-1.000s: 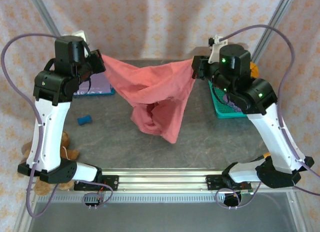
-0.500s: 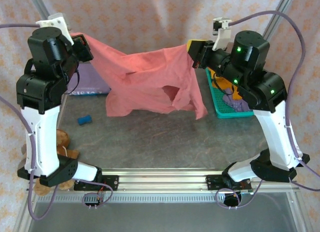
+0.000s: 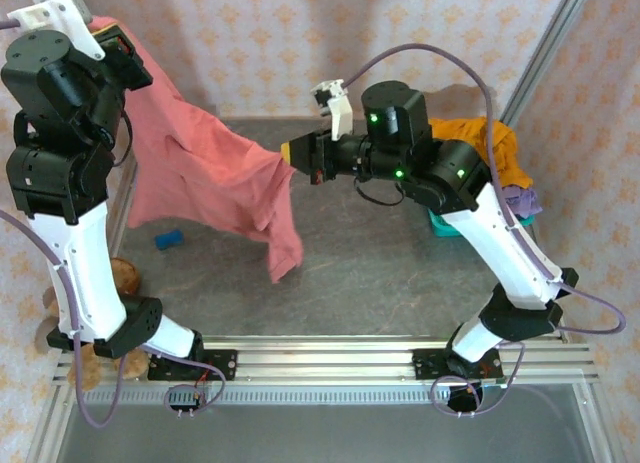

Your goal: Fold and stack the t-shirts

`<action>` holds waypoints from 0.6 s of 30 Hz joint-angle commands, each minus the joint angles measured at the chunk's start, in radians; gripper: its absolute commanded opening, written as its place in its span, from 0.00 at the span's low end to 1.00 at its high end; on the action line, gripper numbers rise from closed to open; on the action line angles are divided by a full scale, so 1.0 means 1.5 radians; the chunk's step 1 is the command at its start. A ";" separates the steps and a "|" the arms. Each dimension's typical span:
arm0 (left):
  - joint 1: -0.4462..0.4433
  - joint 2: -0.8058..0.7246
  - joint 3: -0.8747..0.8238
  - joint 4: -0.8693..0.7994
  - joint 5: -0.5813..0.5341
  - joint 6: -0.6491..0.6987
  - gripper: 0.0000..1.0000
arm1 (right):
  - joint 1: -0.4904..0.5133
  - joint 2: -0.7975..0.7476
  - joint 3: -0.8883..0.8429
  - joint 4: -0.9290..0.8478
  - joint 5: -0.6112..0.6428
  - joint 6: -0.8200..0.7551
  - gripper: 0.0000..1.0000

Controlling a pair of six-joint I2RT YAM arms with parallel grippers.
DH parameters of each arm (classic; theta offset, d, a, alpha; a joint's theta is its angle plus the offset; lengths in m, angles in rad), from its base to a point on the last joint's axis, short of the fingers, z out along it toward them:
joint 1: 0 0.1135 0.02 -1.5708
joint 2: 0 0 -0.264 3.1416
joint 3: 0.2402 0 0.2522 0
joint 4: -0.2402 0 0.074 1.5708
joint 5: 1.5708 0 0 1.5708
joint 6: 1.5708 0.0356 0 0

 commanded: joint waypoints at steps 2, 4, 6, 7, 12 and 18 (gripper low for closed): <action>-0.030 0.072 0.011 0.055 0.126 -0.054 0.00 | -0.003 -0.073 -0.106 0.012 0.051 0.032 0.00; -0.087 0.101 0.003 0.045 0.121 -0.033 0.00 | -0.024 -0.116 -0.193 0.011 0.108 0.057 0.00; -0.163 0.120 -0.038 0.058 0.082 -0.010 0.00 | -0.077 -0.165 -0.307 0.011 0.138 0.110 0.00; -0.194 0.123 -0.081 0.084 0.081 -0.010 0.00 | -0.110 -0.185 -0.366 0.007 0.146 0.135 0.00; -0.301 0.137 -0.293 0.225 0.093 -0.105 0.00 | -0.213 -0.253 -0.543 -0.058 0.216 0.191 0.34; -0.396 0.290 -0.321 0.282 0.188 -0.190 0.00 | -0.261 -0.335 -0.567 -0.098 0.283 0.178 0.54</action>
